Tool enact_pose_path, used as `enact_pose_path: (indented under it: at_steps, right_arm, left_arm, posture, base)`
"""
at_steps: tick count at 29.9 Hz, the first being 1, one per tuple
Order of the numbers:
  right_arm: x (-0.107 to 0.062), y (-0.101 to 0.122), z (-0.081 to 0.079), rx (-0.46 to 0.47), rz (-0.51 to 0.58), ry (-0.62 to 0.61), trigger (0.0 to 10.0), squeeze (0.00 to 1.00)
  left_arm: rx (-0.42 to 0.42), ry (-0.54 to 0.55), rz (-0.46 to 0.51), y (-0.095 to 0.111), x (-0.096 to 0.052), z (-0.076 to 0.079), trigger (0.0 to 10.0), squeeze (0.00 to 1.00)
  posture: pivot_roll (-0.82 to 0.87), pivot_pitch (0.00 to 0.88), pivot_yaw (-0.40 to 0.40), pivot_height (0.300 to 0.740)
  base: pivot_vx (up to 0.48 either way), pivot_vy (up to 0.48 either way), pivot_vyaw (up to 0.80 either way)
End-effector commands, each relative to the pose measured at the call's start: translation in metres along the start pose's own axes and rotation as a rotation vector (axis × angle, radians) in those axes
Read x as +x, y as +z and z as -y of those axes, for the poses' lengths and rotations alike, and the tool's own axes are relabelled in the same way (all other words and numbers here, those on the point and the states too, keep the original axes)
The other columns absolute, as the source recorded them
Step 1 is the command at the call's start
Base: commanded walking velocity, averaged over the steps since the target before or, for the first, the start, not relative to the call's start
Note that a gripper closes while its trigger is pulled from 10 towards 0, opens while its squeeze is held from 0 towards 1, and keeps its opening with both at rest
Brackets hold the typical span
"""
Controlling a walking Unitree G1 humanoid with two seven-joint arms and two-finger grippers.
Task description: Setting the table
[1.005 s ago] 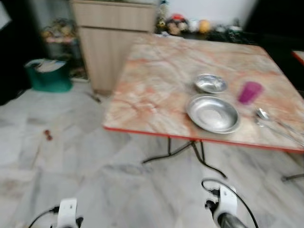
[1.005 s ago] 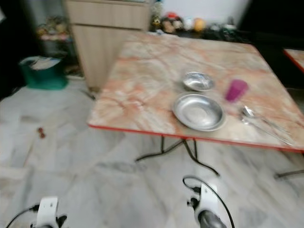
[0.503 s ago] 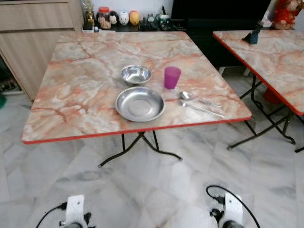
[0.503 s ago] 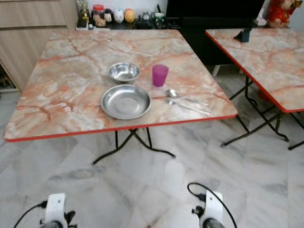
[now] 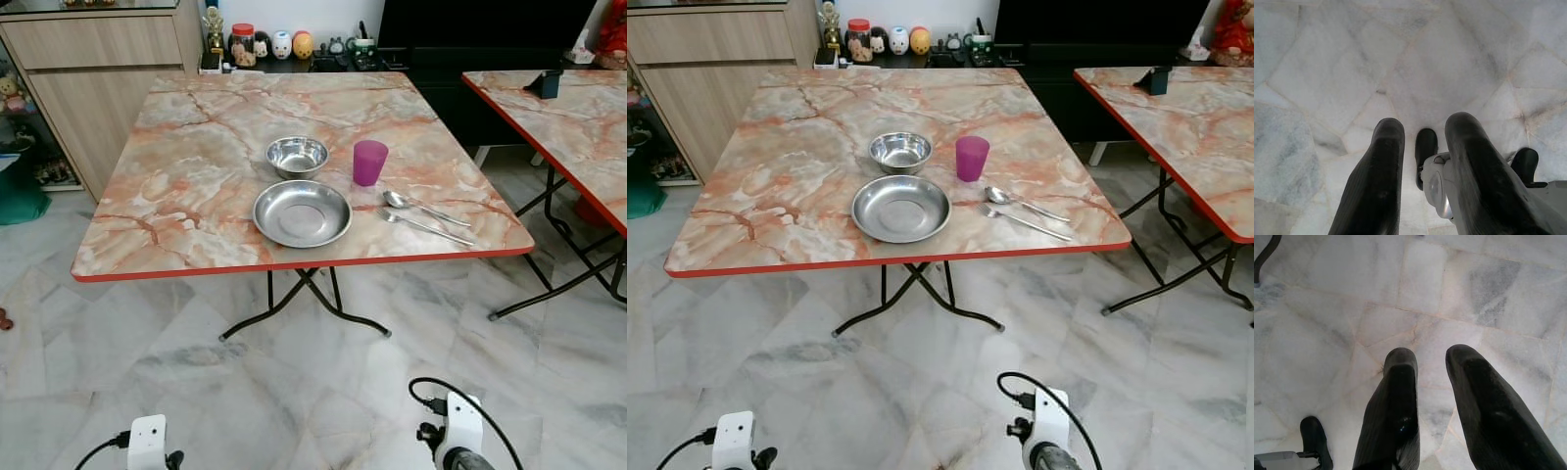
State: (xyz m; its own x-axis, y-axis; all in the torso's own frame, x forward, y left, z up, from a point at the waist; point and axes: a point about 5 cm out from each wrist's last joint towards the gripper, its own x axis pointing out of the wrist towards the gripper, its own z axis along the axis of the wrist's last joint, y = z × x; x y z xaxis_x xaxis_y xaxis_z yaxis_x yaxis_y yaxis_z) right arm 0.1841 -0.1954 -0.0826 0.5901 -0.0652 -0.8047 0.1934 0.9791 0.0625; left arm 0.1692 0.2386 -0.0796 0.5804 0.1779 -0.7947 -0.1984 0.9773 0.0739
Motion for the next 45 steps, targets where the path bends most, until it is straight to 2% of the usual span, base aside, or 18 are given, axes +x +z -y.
enact_pose_path:
  at_steps: [1, 18, 19, 23, 27, 29, 31, 32, 33, 35, 38, 39, 41, 42, 45]
  right_arm:
    - [-0.001, -0.004, 0.002, 0.001, -0.002, -0.006, 10.0, 0.00]
    - [0.000, 0.000, -0.001, -0.010, -0.006, 0.005, 10.0, 0.00]
    - [0.000, 0.000, -0.001, -0.011, -0.006, 0.007, 10.0, 0.00]
    - [0.000, 0.000, -0.001, -0.016, -0.007, 0.011, 10.0, 0.00]
    - [0.000, -0.001, 0.000, -0.020, -0.010, 0.009, 10.0, 0.00]
    - [0.000, -0.001, 0.000, -0.021, -0.011, 0.009, 10.0, 0.00]
    - [0.000, -0.001, 0.000, -0.030, -0.014, 0.012, 10.0, 0.00]
    - [0.000, -0.001, 0.000, -0.030, -0.014, 0.012, 10.0, 0.00]
    - [0.000, -0.001, 0.000, -0.036, -0.015, 0.015, 10.0, 0.00]
    - [0.000, -0.001, 0.000, -0.036, -0.015, 0.015, 10.0, 0.00]
    - [0.000, 0.000, 0.002, -0.044, -0.015, 0.015, 10.0, 0.00]
    - [0.000, 0.000, 0.004, -0.049, -0.016, 0.013, 10.0, 0.00]
    - [0.000, 0.000, 0.005, -0.059, -0.020, 0.013, 10.0, 0.00]
    - [0.000, 0.000, 0.005, -0.067, -0.021, 0.015, 10.0, 0.00]
    - [0.000, 0.000, 0.006, -0.071, -0.021, 0.017, 10.0, 0.00]
  left_arm:
    - [0.000, 0.008, -0.023, -0.005, -0.001, -0.002, 10.0, 1.00]
    - [0.012, 0.027, -0.024, -0.006, -0.002, -0.009, 10.0, 1.00]
    - [0.015, 0.032, -0.016, -0.004, -0.002, -0.010, 10.0, 0.00]
    - [0.032, 0.032, 0.032, 0.005, -0.001, -0.011, 10.0, 0.00]
    - [0.081, 0.000, 0.179, 0.028, -0.001, -0.012, 10.0, 0.00]
    - [0.084, -0.005, 0.212, 0.032, -0.001, -0.011, 10.0, 0.00]
    - [0.116, -0.027, 0.332, 0.047, -0.004, -0.010, 10.0, 0.00]
    - [0.116, -0.027, 0.332, 0.047, -0.004, -0.010, 10.0, 0.00]
    - [0.109, -0.034, 0.409, 0.054, -0.008, -0.009, 10.0, 0.00]
    - [0.109, -0.034, 0.409, 0.054, -0.008, -0.009, 10.0, 0.00]
    - [0.084, -0.037, 0.623, 0.065, -0.026, -0.004, 10.0, 0.00]
    - [0.070, -0.027, 0.701, 0.066, -0.037, -0.001, 10.0, 0.00]
    - [0.078, -0.026, 0.747, 0.068, -0.044, 0.000, 10.0, 0.00]
    - [0.099, -0.031, 0.809, 0.073, -0.054, 0.004, 10.0, 0.00]
    - [0.089, -0.015, 0.905, 0.084, -0.070, 0.007, 10.0, 0.00]
  posture:
    - [0.07, 0.000, -0.064, 0.740]
    - [0.07, 0.000, -0.063, 0.740]
    - [0.08, 0.000, -0.063, 0.740]
    - [0.07, 0.000, -0.062, 0.740]
    - [0.09, 0.000, -0.065, 0.740]
    - [0.09, 0.000, -0.066, 0.740]
    - [0.10, 0.000, -0.074, 0.740]
    - [0.10, 0.000, -0.074, 0.740]
    - [0.10, 0.000, -0.075, 0.740]
    - [0.10, 0.000, -0.075, 0.740]
    - [0.12, 0.000, -0.086, 0.740]
    - [0.12, 0.000, -0.092, 0.740]
    - [0.13, 0.000, -0.094, 0.740]
    - [0.14, 0.000, -0.102, 0.740]
    - [0.15, 0.000, -0.109, 0.740]
  base:
    - [0.000, 0.000, 0.00]
    - [0.000, 0.000, 0.00]
    - [0.000, 0.000, 0.00]
    - [0.000, 0.000, 0.00]
    - [0.000, 0.000, 0.00]
    - [0.000, 0.000, 0.00]
    - [0.000, 0.000, 0.00]
    - [0.000, 0.000, 0.00]
    - [0.000, 0.000, 0.00]
    - [0.000, 0.000, 0.00]
    - [0.000, 0.000, 0.00]
    - [0.000, 0.000, 0.00]
    - [0.000, 0.000, 0.00]
    - [0.000, 0.000, 0.00]
    - [0.000, 0.000, 0.00]
